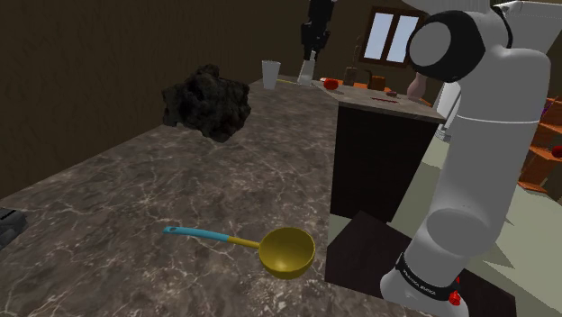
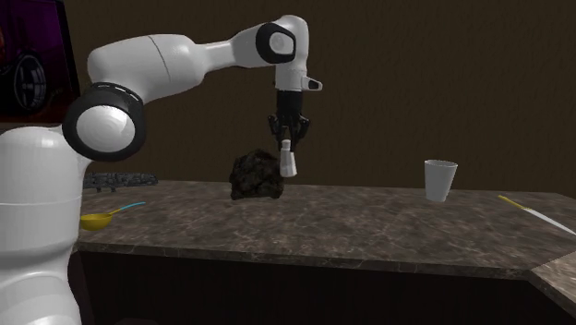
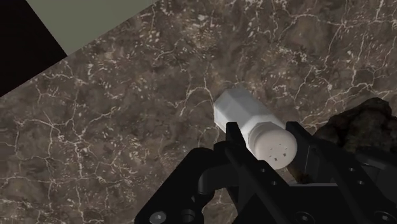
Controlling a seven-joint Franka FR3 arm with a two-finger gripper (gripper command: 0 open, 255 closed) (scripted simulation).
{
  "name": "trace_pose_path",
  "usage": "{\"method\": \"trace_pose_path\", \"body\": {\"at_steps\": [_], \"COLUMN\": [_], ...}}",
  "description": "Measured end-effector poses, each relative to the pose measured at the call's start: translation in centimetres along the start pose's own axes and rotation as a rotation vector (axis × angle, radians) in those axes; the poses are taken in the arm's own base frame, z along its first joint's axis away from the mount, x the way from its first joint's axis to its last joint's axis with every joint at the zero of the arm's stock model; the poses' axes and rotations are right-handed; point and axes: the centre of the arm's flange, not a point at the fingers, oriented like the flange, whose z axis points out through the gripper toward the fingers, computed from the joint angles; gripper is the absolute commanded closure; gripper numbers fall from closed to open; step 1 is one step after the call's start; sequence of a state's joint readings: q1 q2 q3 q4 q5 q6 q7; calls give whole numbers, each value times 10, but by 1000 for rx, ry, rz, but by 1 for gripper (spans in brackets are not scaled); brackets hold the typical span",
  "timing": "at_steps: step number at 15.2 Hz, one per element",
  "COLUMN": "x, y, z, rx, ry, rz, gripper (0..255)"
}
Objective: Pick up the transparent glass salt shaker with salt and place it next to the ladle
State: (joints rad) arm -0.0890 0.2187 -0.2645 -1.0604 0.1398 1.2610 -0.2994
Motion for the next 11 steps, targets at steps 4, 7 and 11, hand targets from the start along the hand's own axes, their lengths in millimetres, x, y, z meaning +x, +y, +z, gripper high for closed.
{"method": "trace_pose_path", "body": {"at_steps": [4,7,11], "x": [-14,-31,-46], "y": [-37,-73,-122], "z": [1,0,4], "rx": [0,0,1], "ry": [0,0,0], "rz": [-1,-1,-1], "gripper": [255,255,255]}}
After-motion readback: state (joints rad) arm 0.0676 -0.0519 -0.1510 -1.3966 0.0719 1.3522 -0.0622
